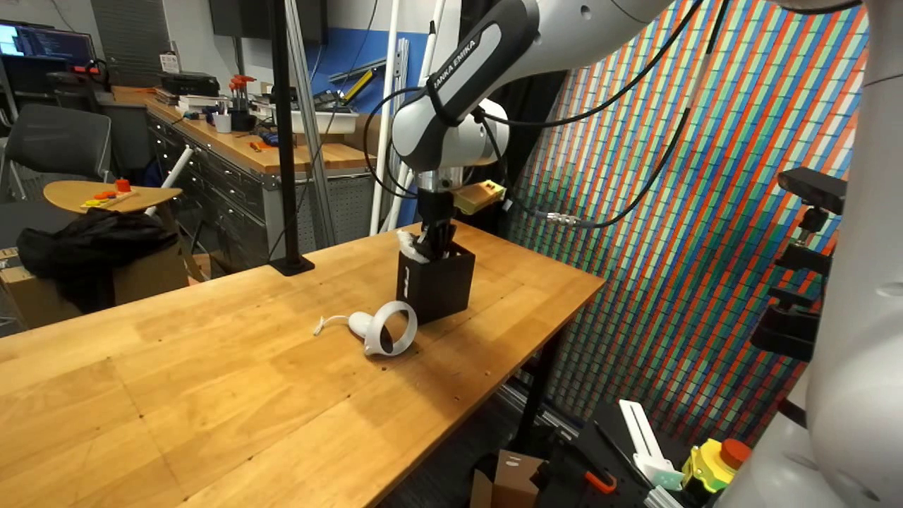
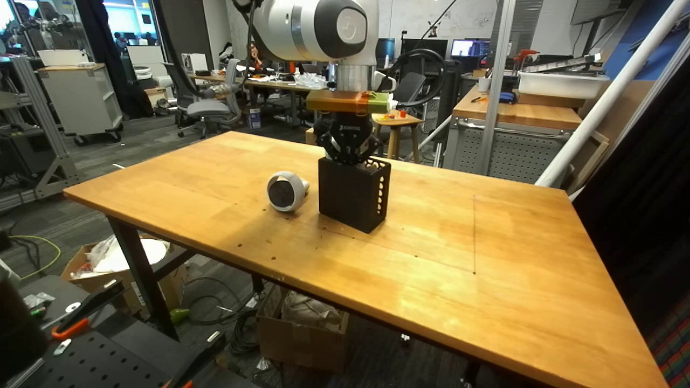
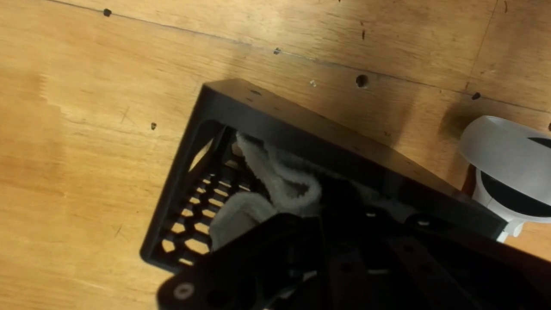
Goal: Pick up the white towel from the table and put it in the small basket.
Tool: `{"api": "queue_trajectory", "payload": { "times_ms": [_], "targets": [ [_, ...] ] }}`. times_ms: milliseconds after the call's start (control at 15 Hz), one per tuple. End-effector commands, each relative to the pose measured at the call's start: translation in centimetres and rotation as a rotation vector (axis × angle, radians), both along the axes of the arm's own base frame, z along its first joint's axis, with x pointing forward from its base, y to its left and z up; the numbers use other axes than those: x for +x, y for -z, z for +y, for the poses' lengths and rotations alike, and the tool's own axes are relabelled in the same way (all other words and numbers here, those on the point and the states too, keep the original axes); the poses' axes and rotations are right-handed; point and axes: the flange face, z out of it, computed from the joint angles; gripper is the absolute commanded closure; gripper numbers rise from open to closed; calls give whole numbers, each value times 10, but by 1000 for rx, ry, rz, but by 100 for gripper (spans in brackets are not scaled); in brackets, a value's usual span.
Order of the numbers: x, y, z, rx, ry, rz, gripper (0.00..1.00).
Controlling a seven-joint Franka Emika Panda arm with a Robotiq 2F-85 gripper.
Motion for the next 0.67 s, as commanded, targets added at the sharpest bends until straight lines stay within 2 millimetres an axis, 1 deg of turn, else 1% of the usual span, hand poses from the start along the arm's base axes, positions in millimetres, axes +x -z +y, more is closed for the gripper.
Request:
{"api": "queue_trajectory", "payload": {
  "times_ms": [0,133,267,400,600],
  "targets": [
    [6,9,-4,34,-6,16,100],
    [5,14,-6,41,-2,25,100],
    [1,14,-7,41,1,33,100],
    [-4,7,-9,35,6,35,100],
    [-11,-9,-8,20,11,28,100]
  ]
}}
